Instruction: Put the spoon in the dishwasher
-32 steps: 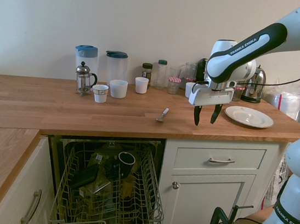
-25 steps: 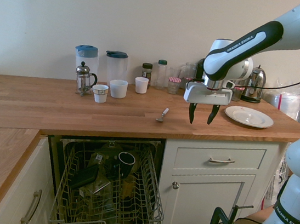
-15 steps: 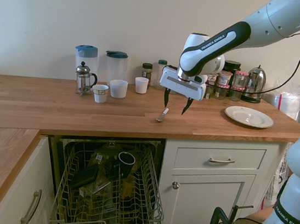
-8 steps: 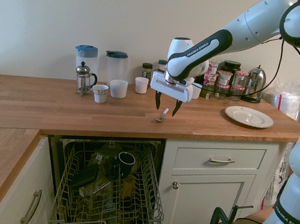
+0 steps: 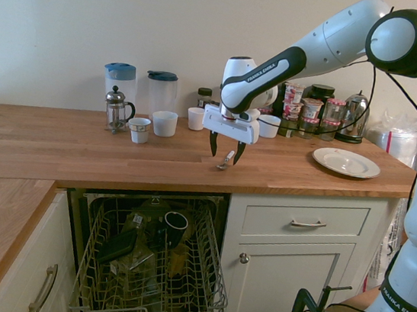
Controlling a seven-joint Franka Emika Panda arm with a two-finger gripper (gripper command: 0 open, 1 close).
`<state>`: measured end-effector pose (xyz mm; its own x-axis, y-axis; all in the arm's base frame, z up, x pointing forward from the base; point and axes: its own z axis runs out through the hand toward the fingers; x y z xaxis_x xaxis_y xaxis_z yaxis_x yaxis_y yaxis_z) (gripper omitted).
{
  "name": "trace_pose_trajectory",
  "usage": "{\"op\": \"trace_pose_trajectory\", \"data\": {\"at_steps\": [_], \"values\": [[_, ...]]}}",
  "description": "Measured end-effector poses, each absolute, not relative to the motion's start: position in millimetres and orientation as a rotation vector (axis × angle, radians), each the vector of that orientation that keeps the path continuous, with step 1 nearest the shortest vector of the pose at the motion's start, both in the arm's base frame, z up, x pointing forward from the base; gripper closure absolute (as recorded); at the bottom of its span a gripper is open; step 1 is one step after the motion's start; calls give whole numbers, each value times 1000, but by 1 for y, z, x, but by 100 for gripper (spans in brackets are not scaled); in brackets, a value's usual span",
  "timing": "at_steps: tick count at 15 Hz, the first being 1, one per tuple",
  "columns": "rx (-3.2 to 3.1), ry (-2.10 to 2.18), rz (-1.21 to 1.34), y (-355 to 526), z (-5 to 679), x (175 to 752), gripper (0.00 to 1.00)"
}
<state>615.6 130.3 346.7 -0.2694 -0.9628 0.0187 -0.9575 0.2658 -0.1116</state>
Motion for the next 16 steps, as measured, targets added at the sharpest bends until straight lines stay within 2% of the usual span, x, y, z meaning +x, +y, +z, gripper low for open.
{"op": "trace_pose_trajectory", "data": {"at_steps": [3, 4, 16], "values": [[-1860, 2471, -151, 127, 341, 622, 0], [-1860, 2474, -148, 127, 339, 624, 100], [-1868, 2465, -128, 131, 335, 626, 100]]}}
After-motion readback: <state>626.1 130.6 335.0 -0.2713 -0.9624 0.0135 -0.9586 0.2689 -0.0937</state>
